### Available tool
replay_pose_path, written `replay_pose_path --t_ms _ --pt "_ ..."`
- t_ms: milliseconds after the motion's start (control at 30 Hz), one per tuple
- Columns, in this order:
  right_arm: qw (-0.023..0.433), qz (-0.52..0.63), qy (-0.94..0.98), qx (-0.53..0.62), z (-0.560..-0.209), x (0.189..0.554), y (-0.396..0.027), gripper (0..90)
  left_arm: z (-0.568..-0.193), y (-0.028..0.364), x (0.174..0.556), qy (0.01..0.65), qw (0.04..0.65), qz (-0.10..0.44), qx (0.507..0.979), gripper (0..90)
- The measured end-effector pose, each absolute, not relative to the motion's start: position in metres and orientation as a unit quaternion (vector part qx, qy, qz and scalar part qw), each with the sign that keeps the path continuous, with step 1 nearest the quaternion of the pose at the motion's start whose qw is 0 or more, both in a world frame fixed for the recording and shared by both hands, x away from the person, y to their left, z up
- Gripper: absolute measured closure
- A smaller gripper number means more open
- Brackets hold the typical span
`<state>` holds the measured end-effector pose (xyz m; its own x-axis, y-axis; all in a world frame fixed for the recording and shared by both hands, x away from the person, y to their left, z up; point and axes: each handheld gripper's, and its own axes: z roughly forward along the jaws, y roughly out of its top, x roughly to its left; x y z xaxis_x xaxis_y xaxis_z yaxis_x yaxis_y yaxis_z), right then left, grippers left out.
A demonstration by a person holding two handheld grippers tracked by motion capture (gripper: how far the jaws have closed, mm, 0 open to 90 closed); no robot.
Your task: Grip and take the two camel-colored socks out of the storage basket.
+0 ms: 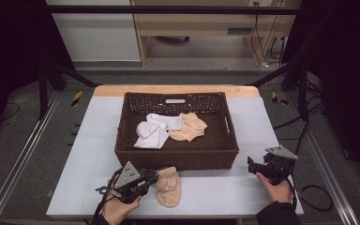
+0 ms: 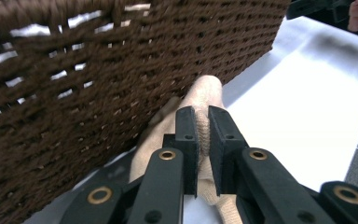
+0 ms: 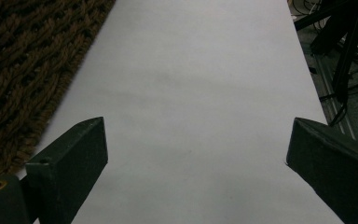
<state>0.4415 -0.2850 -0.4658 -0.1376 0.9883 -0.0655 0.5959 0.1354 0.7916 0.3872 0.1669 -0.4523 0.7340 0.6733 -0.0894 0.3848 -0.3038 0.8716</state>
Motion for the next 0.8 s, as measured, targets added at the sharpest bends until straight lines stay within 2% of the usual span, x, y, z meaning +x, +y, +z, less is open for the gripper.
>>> replay_pose_path --t_ms 100,233,300,400,567,800 --pt "0.312 0.312 0.688 0.576 -0.466 0.442 -0.284 5.5 -0.455 0.166 0.389 0.335 0.485 0.144 0.795 77.2" --pt "0.315 0.312 0.689 0.573 -0.466 0.442 -0.284 5.5 -0.455 0.168 0.389 0.338 0.49 0.153 0.789 64.7" --pt "0.315 0.313 0.689 0.574 -0.466 0.442 -0.284 5.5 -0.452 0.172 0.389 0.337 0.496 0.154 0.785 62.3" --pt "0.315 0.312 0.688 0.574 -0.466 0.442 -0.285 5.4 -0.448 0.177 0.389 0.339 0.496 0.166 0.782 51.5" --pt "0.313 0.314 0.687 0.576 -0.466 0.441 -0.285 5.3 -0.441 0.191 0.388 0.352 0.503 0.175 0.77 42.1" --pt "0.314 0.313 0.686 0.577 -0.466 0.441 -0.285 5.2 -0.445 0.226 0.389 0.39 0.489 0.19 0.757 39.1"
